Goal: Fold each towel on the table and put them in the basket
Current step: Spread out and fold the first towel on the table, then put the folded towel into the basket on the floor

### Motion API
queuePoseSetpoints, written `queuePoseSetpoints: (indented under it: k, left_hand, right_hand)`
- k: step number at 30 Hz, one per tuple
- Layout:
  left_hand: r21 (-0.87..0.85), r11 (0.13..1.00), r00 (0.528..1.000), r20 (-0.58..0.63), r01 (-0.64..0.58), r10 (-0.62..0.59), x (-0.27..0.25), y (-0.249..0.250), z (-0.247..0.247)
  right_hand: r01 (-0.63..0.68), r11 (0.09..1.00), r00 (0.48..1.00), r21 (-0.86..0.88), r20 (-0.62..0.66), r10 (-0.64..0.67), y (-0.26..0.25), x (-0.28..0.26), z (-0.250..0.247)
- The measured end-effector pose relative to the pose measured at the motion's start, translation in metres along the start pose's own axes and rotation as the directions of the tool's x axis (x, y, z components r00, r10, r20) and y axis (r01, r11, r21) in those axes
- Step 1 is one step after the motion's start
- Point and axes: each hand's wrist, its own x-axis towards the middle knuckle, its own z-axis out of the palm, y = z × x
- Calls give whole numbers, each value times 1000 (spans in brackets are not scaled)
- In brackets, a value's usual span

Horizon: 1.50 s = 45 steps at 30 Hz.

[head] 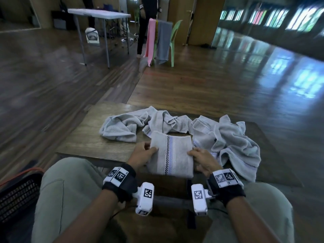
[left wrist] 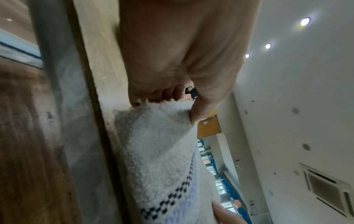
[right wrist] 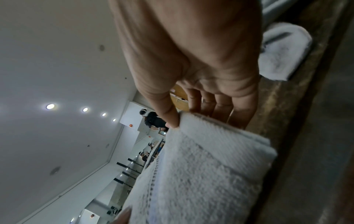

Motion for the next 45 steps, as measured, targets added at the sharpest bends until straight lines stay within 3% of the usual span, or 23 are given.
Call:
queuePoseSetpoints:
  k: [7, 12, 21, 29, 34, 40, 45]
  left_hand:
    - [-63, 968, 970, -12, -242, 242, -35, 60, -11]
    - [-72, 935, 937, -73, -346, 341, -48, 97, -25]
    - [-107, 908, 899, -228, -404, 374, -83, 122, -60]
    - [-41, 917, 832, -438, -396, 340, -113, 110, -115]
    - [-86, 917, 772, -574, -389, 274, -143, 82, -162]
    - [-69, 943, 629, -760, -327, 163, -201, 40, -221]
    - [-109, 949, 526, -848, -295, 66, -241, 2, -269]
  right_hand:
    - [236, 971, 971, -43, -17, -237, -59, -56, -10]
    - [373, 928, 928, -26, -13, -373, -95, -84, -10]
    - [524, 847, 850, -87, 120, -513, -135, -101, 11]
    - [560, 826, 801, -59, 295, -522, -144, -97, 75]
    - [562, 827, 737, 7, 450, -505, -141, -101, 139]
    - [574, 819, 603, 5, 674, -427, -132, -117, 235]
    - [567, 823, 518, 1, 777, -358, -119, -140, 311]
